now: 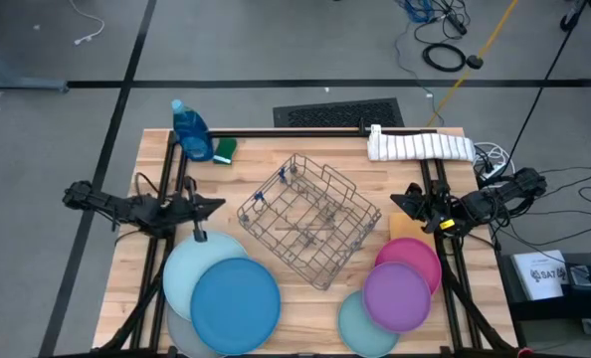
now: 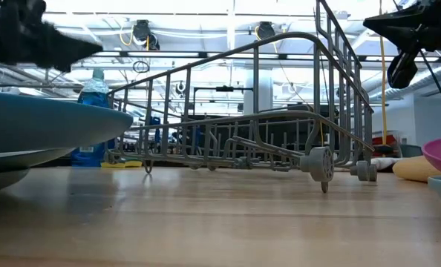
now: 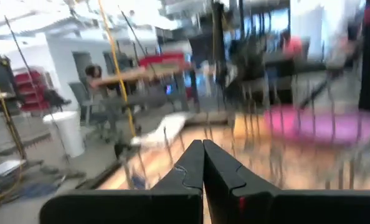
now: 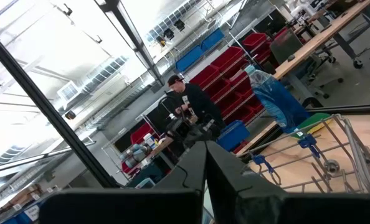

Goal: Sort dishes
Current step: Put the big blue plate into the dish rack

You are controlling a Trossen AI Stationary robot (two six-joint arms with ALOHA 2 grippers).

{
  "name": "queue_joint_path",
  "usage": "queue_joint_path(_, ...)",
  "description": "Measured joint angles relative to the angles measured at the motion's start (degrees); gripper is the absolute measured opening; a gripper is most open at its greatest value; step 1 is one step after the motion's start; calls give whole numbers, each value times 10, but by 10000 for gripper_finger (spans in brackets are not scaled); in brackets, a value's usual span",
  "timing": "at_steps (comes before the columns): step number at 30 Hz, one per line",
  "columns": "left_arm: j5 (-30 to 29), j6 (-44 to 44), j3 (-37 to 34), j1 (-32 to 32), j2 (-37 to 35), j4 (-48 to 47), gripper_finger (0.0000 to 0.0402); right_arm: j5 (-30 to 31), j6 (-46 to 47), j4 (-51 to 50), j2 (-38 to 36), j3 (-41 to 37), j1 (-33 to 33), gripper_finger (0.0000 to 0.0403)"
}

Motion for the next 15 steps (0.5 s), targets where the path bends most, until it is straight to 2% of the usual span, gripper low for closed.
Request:
queue_joint_path(2, 32, -37, 0, 0, 0, 60, 2, 0, 0, 0, 0, 0, 0, 6)
queue_joint_path(6, 46, -57, 0, 0, 0, 198, 2, 0, 0, 0, 0, 0, 0, 6)
queue_joint_path(9, 85, -115, 0, 0, 0, 257, 2, 0, 0, 0, 0, 0, 0, 6)
queue_joint_path(12, 124, -216, 8, 0, 3, 255, 2, 0, 0, -1, 0, 0, 0, 6)
queue_joint_path(15, 194, -269, 22, 0, 17, 253, 2, 0, 0, -2, 0, 0, 0, 6)
